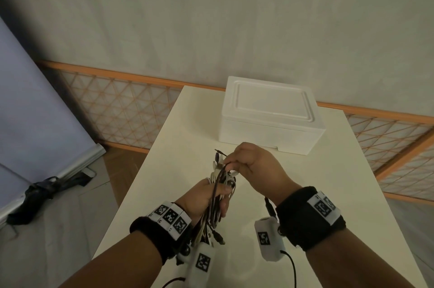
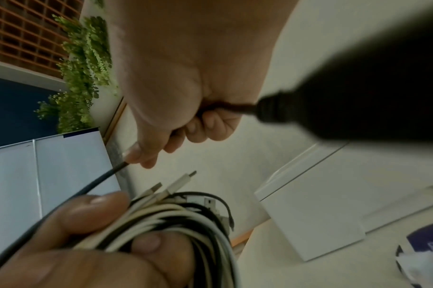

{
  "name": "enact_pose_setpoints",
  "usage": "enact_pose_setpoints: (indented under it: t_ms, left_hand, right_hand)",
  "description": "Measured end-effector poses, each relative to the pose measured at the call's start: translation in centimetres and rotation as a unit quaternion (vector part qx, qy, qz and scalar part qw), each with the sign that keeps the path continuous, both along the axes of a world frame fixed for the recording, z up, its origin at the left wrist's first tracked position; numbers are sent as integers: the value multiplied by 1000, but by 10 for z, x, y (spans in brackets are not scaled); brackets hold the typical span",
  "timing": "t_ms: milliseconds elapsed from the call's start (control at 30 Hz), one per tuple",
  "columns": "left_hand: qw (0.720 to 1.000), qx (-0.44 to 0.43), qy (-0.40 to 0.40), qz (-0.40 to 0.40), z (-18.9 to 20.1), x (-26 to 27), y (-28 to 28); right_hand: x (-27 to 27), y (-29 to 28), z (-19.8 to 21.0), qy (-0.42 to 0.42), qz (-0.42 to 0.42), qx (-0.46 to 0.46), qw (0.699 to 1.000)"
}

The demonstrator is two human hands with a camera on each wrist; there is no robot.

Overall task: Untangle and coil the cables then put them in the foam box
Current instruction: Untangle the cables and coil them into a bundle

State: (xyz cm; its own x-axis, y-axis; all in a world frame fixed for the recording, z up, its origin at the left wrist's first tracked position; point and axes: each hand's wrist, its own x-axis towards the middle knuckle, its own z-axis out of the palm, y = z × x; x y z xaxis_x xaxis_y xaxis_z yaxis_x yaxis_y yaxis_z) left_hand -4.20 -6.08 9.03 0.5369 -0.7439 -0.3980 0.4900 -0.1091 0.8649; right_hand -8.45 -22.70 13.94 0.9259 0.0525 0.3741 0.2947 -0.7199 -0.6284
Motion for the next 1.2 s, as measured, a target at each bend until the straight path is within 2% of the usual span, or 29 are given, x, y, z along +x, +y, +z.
enact_pose_setpoints:
  t_ms: [133, 267, 367, 533, 633, 733, 867, 1000, 1067, 1133, 1200]
  left_hand:
    - [998, -29, 63, 11, -3, 3, 2]
    - [998, -21, 59, -32, -5, 1, 0]
    - [993, -24, 102, -44, -1, -2, -6]
    - [982, -98, 154, -38, -8, 0, 1]
    - [979, -148, 117, -73, -12, 3, 7]
    - [987, -113, 35, -106, -8, 3, 9]
    - [987, -125, 38, -92, 2, 6, 11]
    - [985, -146, 28, -84, 6, 15, 14]
    - [984, -152, 21, -95, 8, 17, 14]
    - [983, -152, 20, -101, 8, 17, 14]
    - [983, -156, 28, -96, 9, 15, 14]
  right_hand:
    - [1, -11, 0, -24, -34, 5, 999]
    - [6, -4, 5, -26, -6, -40, 999]
    - [10, 2, 7, -37, -7, -42, 998]
    - [11, 7, 1, -51, -5, -38, 998]
    - [11, 4, -2, -36, -24, -19, 999]
    - [10, 0, -3, -14, -25, 9, 1000]
    - [8, -7, -13, -9, -40, -22, 999]
    - [0, -6, -27, 57, -88, -147, 983]
    - [-4, -2, -30, 76, -100, -146, 981]
    - [-5, 0, -32, 47, -103, -124, 986]
    - [-5, 5, -34, 56, -97, -86, 990]
